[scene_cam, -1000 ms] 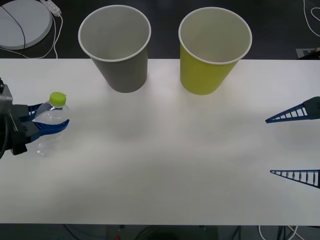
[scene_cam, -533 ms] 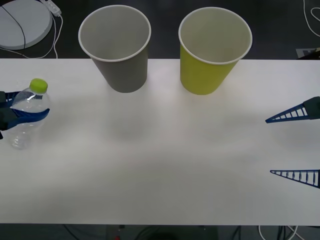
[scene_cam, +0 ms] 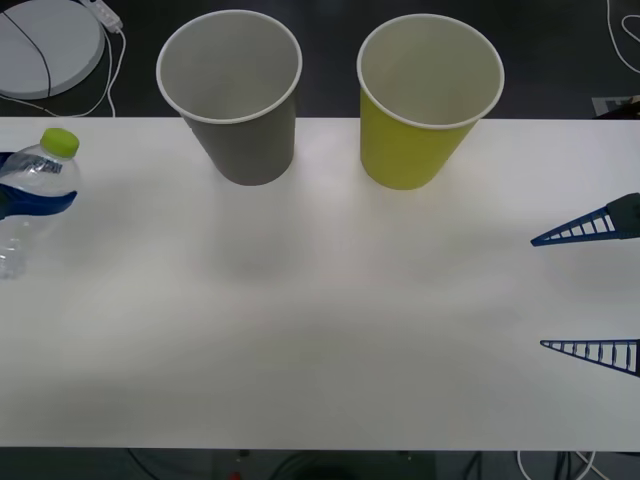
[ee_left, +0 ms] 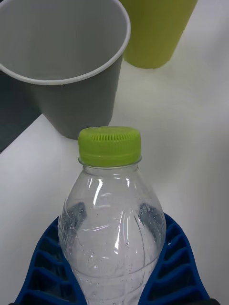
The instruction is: Put the can into the green bin and the plastic bottle into the gray bin
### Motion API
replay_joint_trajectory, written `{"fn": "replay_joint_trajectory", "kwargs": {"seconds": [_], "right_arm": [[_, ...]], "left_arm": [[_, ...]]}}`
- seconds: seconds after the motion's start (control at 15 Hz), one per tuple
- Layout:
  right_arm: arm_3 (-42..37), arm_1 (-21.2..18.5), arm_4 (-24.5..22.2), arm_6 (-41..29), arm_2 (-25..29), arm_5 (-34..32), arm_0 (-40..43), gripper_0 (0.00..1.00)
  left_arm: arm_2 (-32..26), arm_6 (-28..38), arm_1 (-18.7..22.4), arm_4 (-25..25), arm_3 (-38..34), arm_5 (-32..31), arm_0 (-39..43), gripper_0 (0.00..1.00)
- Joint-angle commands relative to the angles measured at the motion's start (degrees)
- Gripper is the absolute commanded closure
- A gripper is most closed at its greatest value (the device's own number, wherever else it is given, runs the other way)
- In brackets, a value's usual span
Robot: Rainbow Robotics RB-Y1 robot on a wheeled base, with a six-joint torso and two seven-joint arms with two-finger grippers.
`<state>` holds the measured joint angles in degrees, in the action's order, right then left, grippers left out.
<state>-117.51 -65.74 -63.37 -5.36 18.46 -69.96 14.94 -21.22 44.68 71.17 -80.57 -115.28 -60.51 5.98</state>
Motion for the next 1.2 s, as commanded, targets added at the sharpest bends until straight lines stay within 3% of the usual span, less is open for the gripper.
{"fn": "replay_joint_trajectory", "kwargs": {"seconds": [0.07,0.73,1.2], "right_arm": [[0.0,0.0,0.0,0.0,0.0,0.0,0.0,0.0],[0.0,0.0,0.0,0.0,0.0,0.0,0.0,0.0],[0.0,0.0,0.0,0.0,0.0,0.0,0.0,0.0]], "left_arm": [[0.04,0.24,0.11,-0.2,3.57,-5.23,-4.83,1.0],[11.47,0.76,1.61,-4.33,15.7,-16.21,-27.77,1.0],[22.28,1.55,1.61,-5.21,22.73,-16.65,-41.22,1.0]]}}
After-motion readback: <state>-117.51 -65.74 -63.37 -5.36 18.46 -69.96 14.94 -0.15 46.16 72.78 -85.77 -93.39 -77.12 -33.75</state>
